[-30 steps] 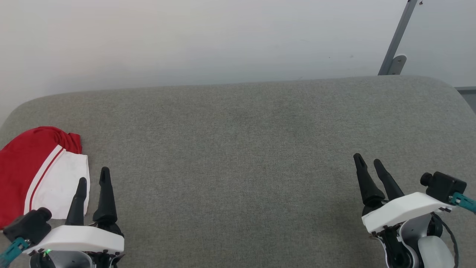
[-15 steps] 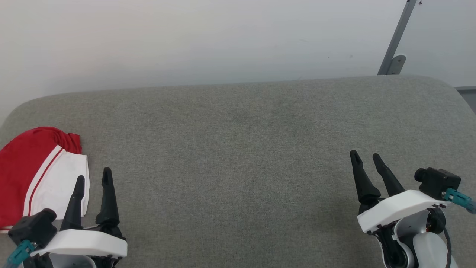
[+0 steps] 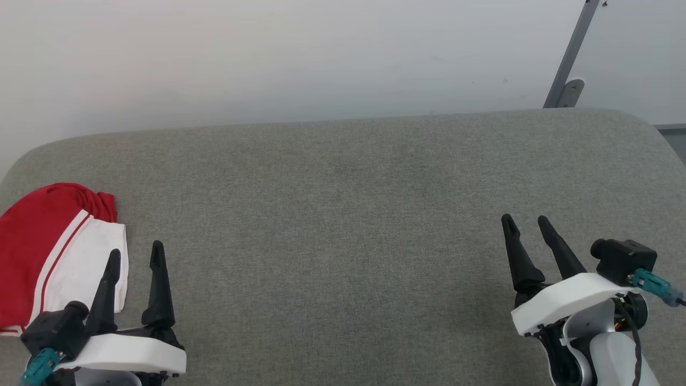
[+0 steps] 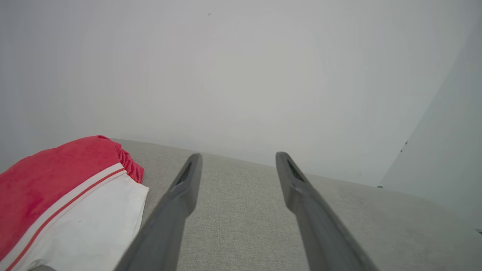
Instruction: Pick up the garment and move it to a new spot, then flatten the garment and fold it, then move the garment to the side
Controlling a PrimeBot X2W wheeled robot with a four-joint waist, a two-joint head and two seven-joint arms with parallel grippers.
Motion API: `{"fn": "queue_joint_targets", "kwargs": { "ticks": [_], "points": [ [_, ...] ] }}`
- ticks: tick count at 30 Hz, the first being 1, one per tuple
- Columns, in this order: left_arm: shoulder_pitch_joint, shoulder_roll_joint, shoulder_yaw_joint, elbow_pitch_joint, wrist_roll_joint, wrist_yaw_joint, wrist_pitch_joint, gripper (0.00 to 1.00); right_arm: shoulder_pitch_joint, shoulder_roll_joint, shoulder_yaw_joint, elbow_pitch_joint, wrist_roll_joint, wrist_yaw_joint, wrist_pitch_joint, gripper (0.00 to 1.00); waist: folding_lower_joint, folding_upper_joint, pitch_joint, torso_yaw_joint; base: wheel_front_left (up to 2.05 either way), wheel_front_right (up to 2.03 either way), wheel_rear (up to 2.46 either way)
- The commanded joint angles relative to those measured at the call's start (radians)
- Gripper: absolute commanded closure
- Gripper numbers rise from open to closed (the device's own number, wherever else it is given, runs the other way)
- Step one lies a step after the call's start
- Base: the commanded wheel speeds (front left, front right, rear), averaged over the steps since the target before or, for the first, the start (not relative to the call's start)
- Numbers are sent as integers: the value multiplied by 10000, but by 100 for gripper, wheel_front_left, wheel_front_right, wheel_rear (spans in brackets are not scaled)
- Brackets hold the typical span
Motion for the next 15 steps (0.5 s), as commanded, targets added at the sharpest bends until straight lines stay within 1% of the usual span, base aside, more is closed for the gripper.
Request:
{"fn": "queue_joint_targets", "kwargs": {
  "ticks": [1, 15],
  "points": [
    [83, 26, 47, -87, 242, -41, -93, 0, -161, 8, 20, -97, -214, 19, -65, 0, -1, 0, -6, 2, 0, 0, 0],
    [174, -20, 73, -148, 1292, -188, -365, 0, -159, 29, 75, -160, -1281, 19, -194, 0, -1, 0, -26, 12, 0, 0, 0]
  ]
}}
